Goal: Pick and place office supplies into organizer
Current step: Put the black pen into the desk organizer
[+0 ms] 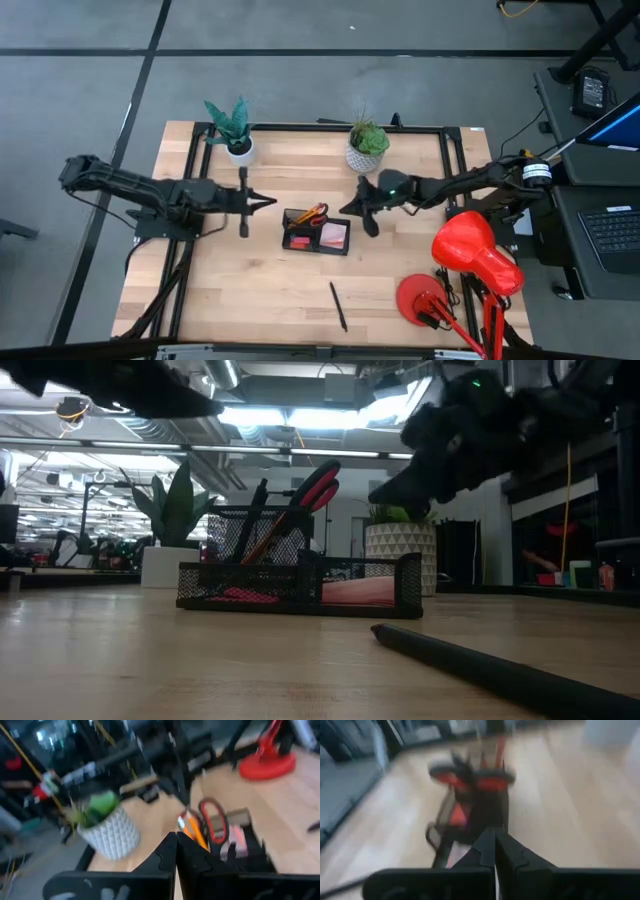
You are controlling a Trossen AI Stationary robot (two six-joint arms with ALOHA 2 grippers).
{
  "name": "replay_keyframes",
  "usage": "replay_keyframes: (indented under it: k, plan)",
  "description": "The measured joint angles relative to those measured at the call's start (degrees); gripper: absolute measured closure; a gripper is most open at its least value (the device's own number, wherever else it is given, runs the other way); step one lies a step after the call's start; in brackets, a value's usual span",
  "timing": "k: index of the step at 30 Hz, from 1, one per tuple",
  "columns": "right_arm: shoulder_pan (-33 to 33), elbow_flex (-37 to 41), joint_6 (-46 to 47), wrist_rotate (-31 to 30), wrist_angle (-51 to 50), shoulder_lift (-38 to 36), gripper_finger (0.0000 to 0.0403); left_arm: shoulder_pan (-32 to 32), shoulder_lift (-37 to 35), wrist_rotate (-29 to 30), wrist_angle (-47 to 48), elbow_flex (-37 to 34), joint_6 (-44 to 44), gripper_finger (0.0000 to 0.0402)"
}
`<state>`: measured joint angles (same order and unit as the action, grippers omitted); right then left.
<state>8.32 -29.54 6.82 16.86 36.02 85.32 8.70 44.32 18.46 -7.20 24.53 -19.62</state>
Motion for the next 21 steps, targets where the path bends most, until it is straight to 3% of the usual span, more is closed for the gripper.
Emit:
replay_keyframes:
  k: [6,11,18,21]
  plan:
    - [-6.1,-14.1,-1.0,-10.2,-28.1,0.0,0.0401,-0.3,-7.4,-2.1,-10.2,-8.0,0.8,0.04]
    - [-10.8,-23.9,-2.6,-11.2,-36.5,0.0,0.0401,-0.3,-9.8,-2.1,-9.1,-10.3,4.3,0.0401]
    - [-19.5,-35.5,3.3,-22.8,-56.2,0.0,0.0402,-0.3,-13.4,1.4,-9.3,-12.7,6.2,0.0401]
    - [-23.7,-37.4,7.8,-24.9,-59.1,0.0,0.0402,-0.3,-15.8,1.2,-8.8,-13.2,4.5,0.04]
